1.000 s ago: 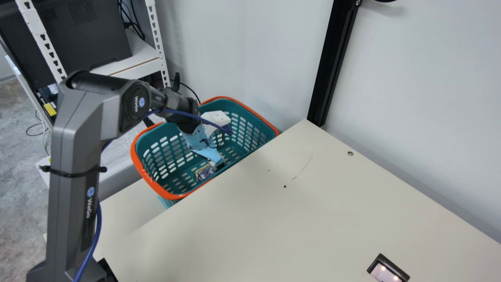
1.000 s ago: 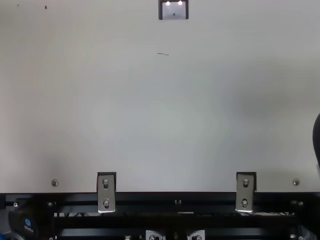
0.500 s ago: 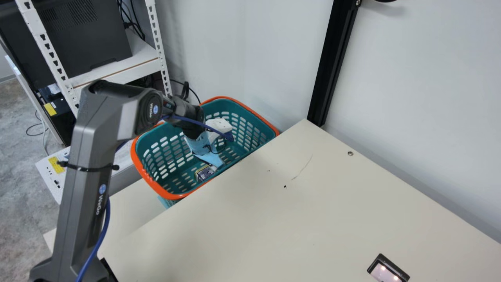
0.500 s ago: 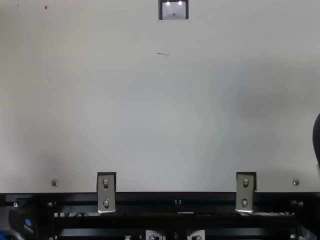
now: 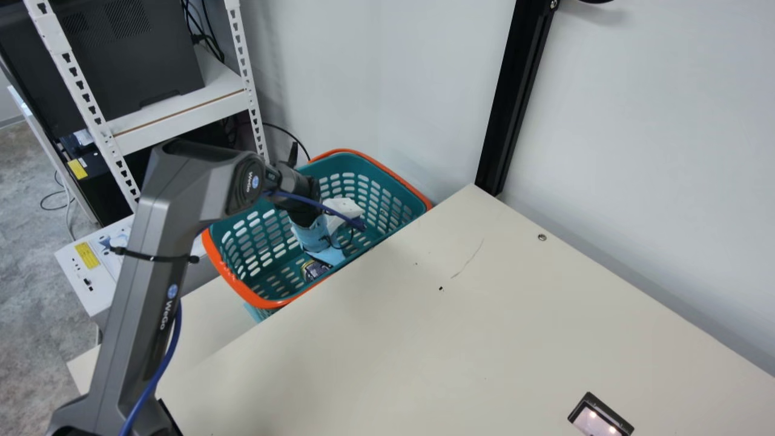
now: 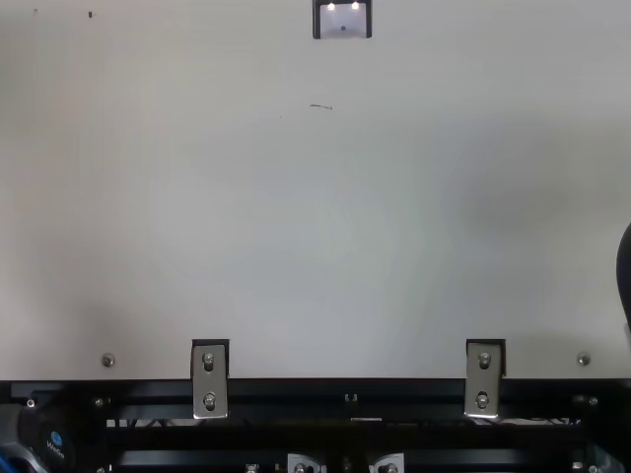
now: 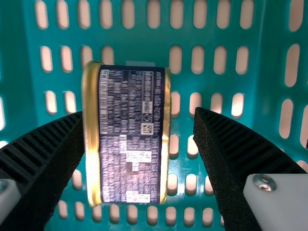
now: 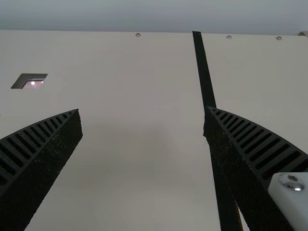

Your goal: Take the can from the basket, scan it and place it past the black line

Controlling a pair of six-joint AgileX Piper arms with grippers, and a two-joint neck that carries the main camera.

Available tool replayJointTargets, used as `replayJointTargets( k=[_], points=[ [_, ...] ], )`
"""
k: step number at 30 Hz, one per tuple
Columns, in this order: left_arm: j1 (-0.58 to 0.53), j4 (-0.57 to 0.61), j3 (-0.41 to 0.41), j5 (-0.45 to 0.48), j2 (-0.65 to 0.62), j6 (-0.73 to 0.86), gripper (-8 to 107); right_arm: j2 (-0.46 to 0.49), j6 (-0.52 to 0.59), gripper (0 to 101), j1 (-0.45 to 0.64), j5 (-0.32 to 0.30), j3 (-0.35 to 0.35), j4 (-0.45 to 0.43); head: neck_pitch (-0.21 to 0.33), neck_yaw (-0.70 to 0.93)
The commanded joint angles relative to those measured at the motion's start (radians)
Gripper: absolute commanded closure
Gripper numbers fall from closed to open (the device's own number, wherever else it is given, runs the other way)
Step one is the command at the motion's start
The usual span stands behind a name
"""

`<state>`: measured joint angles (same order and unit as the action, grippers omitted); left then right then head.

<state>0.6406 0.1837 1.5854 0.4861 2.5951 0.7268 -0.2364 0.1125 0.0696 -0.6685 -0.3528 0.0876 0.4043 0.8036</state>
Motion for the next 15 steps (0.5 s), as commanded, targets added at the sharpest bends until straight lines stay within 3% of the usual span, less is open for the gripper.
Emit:
replayJointTargets(
  k=[1, 2, 15],
  points=[
    [0.003, 0.007, 0.006, -0.006, 0.011, 0.008, 74, 0.000, 0.000, 0, 0.000, 0.000, 0.000, 0.000, 0.032, 0.032],
    [0.004, 0.011, 0.010, -0.008, 0.015, 0.013, 89, 0.000, 0.000, 0, 0.000, 0.000, 0.000, 0.000, 0.032, 0.032],
    [0.016, 0.021, 0.012, -0.020, 0.008, 0.042, 89, 0.000, 0.000, 0, 0.000, 0.000, 0.000, 0.000, 0.032, 0.032]
  ],
)
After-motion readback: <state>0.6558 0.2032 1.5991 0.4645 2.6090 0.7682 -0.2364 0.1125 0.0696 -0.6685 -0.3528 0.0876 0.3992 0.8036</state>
